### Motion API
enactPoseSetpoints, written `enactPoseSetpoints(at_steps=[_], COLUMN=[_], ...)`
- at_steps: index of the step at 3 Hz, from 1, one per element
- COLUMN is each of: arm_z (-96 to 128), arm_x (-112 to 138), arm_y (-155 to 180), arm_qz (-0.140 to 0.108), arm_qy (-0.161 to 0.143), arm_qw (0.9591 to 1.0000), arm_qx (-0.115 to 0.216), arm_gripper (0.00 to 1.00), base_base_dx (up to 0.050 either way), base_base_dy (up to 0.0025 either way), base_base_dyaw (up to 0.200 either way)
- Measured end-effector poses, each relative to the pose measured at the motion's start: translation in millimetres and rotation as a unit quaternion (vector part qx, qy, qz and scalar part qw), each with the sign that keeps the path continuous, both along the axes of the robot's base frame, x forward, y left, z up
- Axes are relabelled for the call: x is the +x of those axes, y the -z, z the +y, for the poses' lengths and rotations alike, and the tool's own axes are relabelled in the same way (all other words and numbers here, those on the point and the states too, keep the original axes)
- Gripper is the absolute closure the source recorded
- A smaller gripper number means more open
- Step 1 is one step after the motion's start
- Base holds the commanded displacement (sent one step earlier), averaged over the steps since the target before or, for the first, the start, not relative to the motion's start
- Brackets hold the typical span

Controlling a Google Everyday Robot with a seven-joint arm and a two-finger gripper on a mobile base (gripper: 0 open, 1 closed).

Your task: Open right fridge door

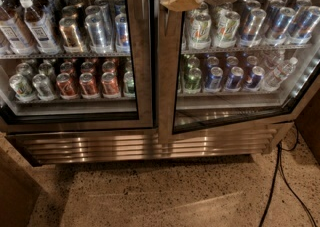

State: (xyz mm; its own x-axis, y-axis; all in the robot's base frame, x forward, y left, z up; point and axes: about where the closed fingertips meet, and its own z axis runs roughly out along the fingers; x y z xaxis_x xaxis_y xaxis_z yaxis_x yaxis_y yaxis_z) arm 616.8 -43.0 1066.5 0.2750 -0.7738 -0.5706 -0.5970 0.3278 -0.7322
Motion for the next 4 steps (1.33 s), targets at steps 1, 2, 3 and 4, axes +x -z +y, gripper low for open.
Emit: enactPoseSetpoints(at_steps=[1, 2, 3, 4], arm_z=[0.0, 1.3, 1.3, 0.1], arm_x=[0.0, 2.4, 2.2, -8.0], arm_y=[0.0, 2.9, 2.5, 1.6], arm_qz=[0.000, 0.006, 0.006, 0.009], arm_qy=[0.000, 0.006, 0.006, 0.004], arm_qw=[1.0000, 0.9998, 0.9998, 0.9998], arm_qx=[0.000, -0.016, -0.016, -0.017], arm_gripper=[1.00, 1.00, 1.00, 1.00], base_base_dx=[0.000, 0.000, 0.000, 0.000], base_base_dy=[0.00000, 0.00000, 0.00000, 0.00000], base_base_dyaw=[0.000, 0.000, 0.000, 0.000])
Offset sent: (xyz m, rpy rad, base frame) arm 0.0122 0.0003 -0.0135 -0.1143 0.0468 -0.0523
